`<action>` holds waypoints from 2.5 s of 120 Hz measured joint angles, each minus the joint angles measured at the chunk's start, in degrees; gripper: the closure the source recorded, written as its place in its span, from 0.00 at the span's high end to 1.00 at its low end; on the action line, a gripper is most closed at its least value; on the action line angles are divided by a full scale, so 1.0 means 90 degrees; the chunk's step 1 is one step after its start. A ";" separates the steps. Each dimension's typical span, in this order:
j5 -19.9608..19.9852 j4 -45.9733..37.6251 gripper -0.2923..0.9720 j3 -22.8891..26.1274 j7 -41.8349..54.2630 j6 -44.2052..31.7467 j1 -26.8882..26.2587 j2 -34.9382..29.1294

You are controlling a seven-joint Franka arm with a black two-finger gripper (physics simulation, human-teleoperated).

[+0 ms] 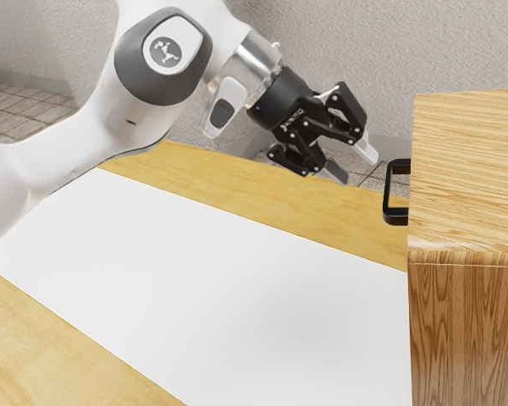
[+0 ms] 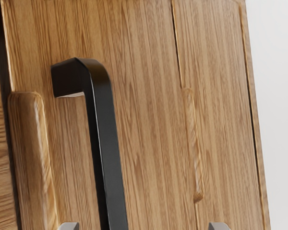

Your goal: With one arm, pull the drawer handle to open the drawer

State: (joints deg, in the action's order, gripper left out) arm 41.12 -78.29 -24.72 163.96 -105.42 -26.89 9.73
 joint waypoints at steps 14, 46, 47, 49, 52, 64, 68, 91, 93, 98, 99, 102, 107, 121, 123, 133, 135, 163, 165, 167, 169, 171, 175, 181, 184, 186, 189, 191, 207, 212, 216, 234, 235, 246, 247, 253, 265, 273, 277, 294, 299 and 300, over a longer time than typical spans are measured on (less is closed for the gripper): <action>0.0028 -0.0110 0.47 0.0002 -0.0181 -0.0016 -0.0136 -0.0038; 0.0069 -0.0547 0.46 0.0008 -0.0511 -0.0026 -0.0441 -0.0365; 0.0081 -0.0543 0.46 0.0008 -0.0519 -0.0026 -0.0452 -0.0369; 0.0104 -0.0538 0.46 0.0010 -0.0534 -0.0027 -0.0472 -0.0375; 0.0137 -0.0529 0.46 0.0011 -0.0556 -0.0028 -0.0493 -0.0381; 0.0271 -0.0515 0.46 0.0009 -0.0635 -0.0031 -0.0507 -0.0331; 0.0297 -0.0514 0.46 0.0006 -0.0658 -0.0031 -0.0491 -0.0294; 0.0344 -0.0514 0.38 0.0003 -0.0769 -0.0038 -0.0457 -0.0038; 0.0341 -0.0514 0.37 0.0003 -0.0778 -0.0039 -0.0451 -0.0044; 0.0324 -0.0513 0.33 0.0003 -0.0796 -0.0040 -0.0428 -0.0062; 0.0322 -0.0513 0.32 0.0004 -0.0799 -0.0040 -0.0423 -0.0064; 0.0314 -0.0516 0.30 0.0005 -0.0806 -0.0043 -0.0414 -0.0069; 0.0294 -0.0520 0.27 0.0012 -0.0816 -0.0049 -0.0381 -0.0071; 0.0224 -0.0548 0.23 0.0010 -0.0829 -0.0050 -0.0222 -0.0083; 0.0216 -0.0552 0.22 0.0009 -0.0829 -0.0050 -0.0183 -0.0095; 0.0140 -0.0580 0.19 0.0011 -0.0819 -0.0050 -0.0003 -0.0190; 0.0122 -0.0608 0.19 0.0017 -0.0816 -0.0051 0.0024 -0.0222; -0.0305 -0.1320 0.17 -0.0021 -0.0766 -0.0069 0.0079 -0.0902; -0.0340 -0.1365 0.16 -0.0015 -0.0762 -0.0071 0.0099 -0.0936; -0.0376 -0.1410 0.16 -0.0026 -0.0757 -0.0074 0.0102 -0.0974; -0.0407 -0.1454 0.16 -0.0028 -0.0752 -0.0076 0.0115 -0.1007; -0.0435 -0.1491 0.16 -0.0028 -0.0747 -0.0078 0.0130 -0.1037; -0.0499 -0.1562 0.16 -0.0067 -0.0738 -0.0083 0.0122 -0.1108; -0.0571 -0.1667 0.16 0.0004 -0.0724 -0.0089 0.0247 -0.1212; -0.0608 -0.1737 0.16 0.0030 -0.0716 -0.0092 0.0299 -0.1264; -0.0637 -0.1774 0.16 0.0032 -0.0712 -0.0094 0.0317 -0.1295; -0.0679 -0.1831 0.16 0.0040 -0.0705 -0.0096 0.0348 -0.1345; -0.0705 -0.1874 0.16 0.0045 -0.0701 -0.0097 0.0372 -0.1385; -0.0871 -0.2211 0.13 0.0045 -0.0667 -0.0106 0.0511 -0.1686; -0.0922 -0.2308 0.14 0.0038 -0.0661 -0.0102 0.0540 -0.1801; -0.0952 -0.2368 0.14 0.0033 -0.0657 -0.0100 0.0561 -0.1896; -0.1053 -0.2629 0.16 0.0001 -0.0644 -0.0090 0.0547 -0.2291; -0.1067 -0.2644 0.16 -0.0001 -0.0644 -0.0090 0.0547 -0.2306; -0.1193 -0.2792 0.15 -0.0032 -0.0640 -0.0090 0.0577 -0.2433; -0.1200 -0.2804 0.15 -0.0034 -0.0639 -0.0091 0.0586 -0.2442; -0.1233 -0.2871 0.15 -0.0043 -0.0633 -0.0093 0.0674 -0.2513; -0.1270 -0.2937 0.15 -0.0047 -0.0619 -0.0095 0.0907 -0.2587; -0.1284 -0.2946 0.16 -0.0047 -0.0602 -0.0093 0.1059 -0.2605; -0.1291 -0.2947 0.16 -0.0047 -0.0594 -0.0092 0.1124 -0.2611; -0.1307 -0.2949 0.15 -0.0047 -0.0563 -0.0082 0.1205 -0.2619; -0.1306 -0.2948 0.15 -0.0047 -0.0554 -0.0081 0.1207 -0.2616; -0.1307 -0.2948 0.15 -0.0047 -0.0553 -0.0080 0.1207 -0.2616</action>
State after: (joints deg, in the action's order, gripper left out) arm 29.35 -104.82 -25.14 158.98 -106.13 -16.02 -13.81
